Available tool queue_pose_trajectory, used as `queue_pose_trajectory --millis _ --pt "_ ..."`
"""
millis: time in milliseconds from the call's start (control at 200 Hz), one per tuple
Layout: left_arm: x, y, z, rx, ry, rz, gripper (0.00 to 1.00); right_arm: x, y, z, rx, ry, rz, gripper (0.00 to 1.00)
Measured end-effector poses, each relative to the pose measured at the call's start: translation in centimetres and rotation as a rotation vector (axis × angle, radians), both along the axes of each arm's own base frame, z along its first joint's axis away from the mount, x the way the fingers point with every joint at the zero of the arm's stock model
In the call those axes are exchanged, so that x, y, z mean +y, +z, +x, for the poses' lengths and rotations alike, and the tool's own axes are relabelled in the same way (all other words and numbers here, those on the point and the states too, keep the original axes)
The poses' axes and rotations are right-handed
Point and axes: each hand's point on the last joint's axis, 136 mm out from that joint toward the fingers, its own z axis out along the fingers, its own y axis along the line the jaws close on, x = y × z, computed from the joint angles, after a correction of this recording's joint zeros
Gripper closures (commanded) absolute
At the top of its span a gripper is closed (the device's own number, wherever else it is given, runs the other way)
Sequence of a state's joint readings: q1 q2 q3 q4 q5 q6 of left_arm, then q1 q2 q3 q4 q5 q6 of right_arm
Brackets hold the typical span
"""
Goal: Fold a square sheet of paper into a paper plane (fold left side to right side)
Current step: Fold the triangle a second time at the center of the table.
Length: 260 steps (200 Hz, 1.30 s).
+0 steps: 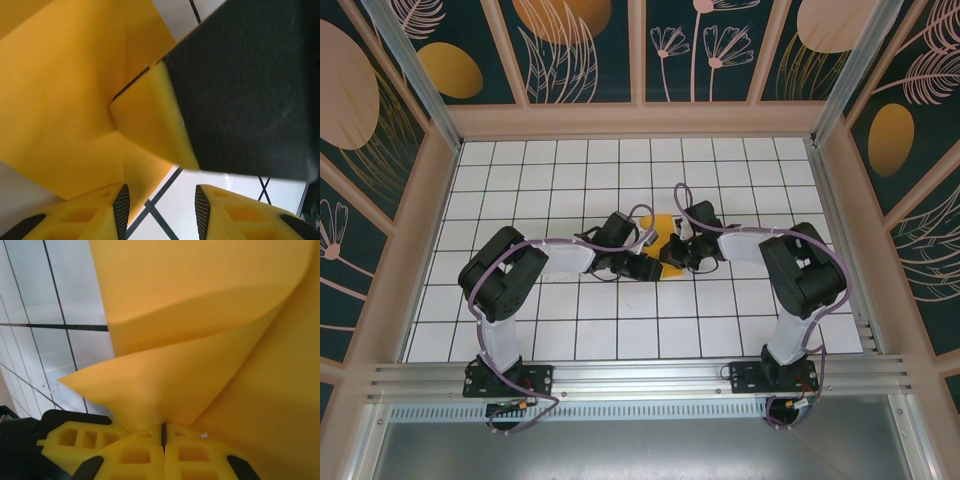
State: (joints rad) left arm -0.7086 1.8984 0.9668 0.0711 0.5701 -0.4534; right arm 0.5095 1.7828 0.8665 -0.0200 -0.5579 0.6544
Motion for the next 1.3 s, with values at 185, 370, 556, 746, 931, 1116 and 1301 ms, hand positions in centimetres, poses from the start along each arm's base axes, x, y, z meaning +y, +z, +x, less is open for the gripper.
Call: queue_pose_trajectory --millis 185,370,556,746,931,1116,1301 --pt "0.1 -0.1 0.0 -0.003 0.004 0.006 0.58 0.5 -0.7 -0.2 0.007 0.009 -0.005 0.95" --pt "0.1 -0.2 0.1 -0.011 0.009 0.019 0.59 0.5 -0.9 0.4 0.000 0.009 -0.042 0.94" --pt "0.1 -0.2 0.1 -0.012 0.011 0.022 0.59 0.2 -0.9 1.0 -0.029 0.016 -0.083 0.93" --pt "0.1 -0.2 0.1 -0.013 0.009 0.025 0.60 -0.4 -0.8 2.1 -0.065 0.002 -0.114 0.93" --pt "0.4 0.0 0.0 -0.022 0.013 0.023 0.59 -0.6 -0.8 2.4 -0.062 -0.004 -0.116 0.93" --pt "2.1 1.3 0.0 -0.019 0.063 0.029 0.55 -0.6 -0.9 2.2 -0.058 -0.020 -0.081 0.93" --pt "1.4 4.1 0.8 -0.033 0.096 -0.059 0.58 -0.1 -0.9 1.3 -0.036 -0.034 -0.050 0.93"
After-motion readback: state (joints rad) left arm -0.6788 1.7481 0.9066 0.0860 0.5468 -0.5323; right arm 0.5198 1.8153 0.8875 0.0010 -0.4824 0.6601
